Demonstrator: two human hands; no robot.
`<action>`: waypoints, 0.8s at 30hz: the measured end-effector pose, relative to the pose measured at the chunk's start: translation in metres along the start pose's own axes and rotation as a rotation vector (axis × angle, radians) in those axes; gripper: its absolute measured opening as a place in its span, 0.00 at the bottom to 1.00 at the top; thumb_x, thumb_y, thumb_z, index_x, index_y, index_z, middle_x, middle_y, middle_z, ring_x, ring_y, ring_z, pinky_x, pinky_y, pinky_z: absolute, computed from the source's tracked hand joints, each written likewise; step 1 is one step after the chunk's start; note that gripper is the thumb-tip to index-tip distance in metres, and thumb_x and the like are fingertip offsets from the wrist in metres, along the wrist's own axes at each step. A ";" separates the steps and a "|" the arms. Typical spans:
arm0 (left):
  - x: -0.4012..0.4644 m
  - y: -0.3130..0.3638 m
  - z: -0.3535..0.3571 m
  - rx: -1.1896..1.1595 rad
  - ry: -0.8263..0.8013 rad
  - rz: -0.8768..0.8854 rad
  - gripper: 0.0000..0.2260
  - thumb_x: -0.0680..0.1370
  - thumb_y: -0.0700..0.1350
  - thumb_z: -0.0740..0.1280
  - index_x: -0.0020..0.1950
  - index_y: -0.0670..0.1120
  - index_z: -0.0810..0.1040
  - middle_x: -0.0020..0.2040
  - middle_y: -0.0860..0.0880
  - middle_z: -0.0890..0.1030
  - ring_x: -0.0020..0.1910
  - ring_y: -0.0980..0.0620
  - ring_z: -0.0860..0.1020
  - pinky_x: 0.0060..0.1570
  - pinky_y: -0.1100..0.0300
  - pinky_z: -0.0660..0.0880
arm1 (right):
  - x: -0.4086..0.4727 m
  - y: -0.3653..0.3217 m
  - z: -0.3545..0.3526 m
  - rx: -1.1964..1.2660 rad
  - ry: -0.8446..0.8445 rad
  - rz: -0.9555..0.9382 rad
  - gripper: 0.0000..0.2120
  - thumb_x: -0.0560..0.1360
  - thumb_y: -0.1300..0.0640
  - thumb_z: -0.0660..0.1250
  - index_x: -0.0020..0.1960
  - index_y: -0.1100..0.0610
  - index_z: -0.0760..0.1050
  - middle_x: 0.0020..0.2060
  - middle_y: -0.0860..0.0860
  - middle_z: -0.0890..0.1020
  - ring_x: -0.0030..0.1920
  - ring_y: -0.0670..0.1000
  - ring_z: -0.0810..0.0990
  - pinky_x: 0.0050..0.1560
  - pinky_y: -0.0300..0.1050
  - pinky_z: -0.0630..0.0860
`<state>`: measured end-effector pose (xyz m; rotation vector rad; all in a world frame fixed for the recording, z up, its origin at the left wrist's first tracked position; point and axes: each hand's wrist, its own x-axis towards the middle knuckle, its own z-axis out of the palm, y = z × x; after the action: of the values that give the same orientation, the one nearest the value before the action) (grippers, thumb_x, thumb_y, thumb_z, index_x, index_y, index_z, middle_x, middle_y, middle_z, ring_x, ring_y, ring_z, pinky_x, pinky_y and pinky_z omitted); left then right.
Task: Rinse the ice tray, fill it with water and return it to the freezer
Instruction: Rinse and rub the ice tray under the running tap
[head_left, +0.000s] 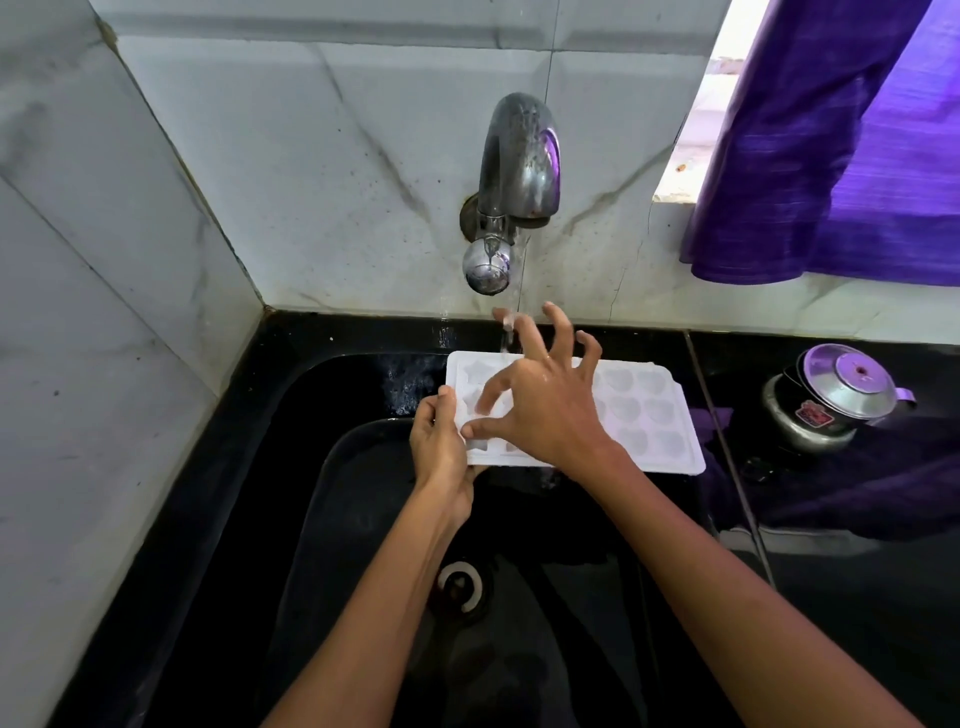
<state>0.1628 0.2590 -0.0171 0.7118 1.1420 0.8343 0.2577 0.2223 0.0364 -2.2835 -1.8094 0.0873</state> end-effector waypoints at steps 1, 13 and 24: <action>0.001 0.001 0.000 -0.004 -0.007 0.002 0.12 0.80 0.54 0.59 0.44 0.47 0.73 0.47 0.41 0.78 0.40 0.44 0.76 0.36 0.53 0.75 | -0.002 0.001 0.001 0.035 0.070 0.022 0.15 0.60 0.35 0.74 0.39 0.45 0.83 0.74 0.43 0.57 0.75 0.57 0.44 0.67 0.58 0.46; 0.001 0.008 0.004 -0.063 -0.041 -0.034 0.11 0.81 0.53 0.57 0.49 0.46 0.71 0.47 0.42 0.79 0.32 0.50 0.75 0.18 0.67 0.64 | -0.018 0.000 0.000 -0.076 -0.170 -0.101 0.15 0.72 0.37 0.65 0.54 0.40 0.79 0.77 0.46 0.41 0.71 0.55 0.29 0.67 0.58 0.35; -0.004 0.009 0.005 -0.079 -0.035 -0.074 0.12 0.81 0.54 0.57 0.53 0.47 0.71 0.48 0.41 0.81 0.30 0.50 0.75 0.18 0.67 0.63 | -0.020 -0.002 -0.002 -0.030 -0.199 -0.087 0.14 0.72 0.38 0.65 0.54 0.41 0.80 0.77 0.43 0.41 0.73 0.55 0.31 0.69 0.60 0.37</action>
<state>0.1650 0.2594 -0.0063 0.6133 1.0912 0.7973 0.2511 0.2031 0.0373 -2.2838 -2.0164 0.2833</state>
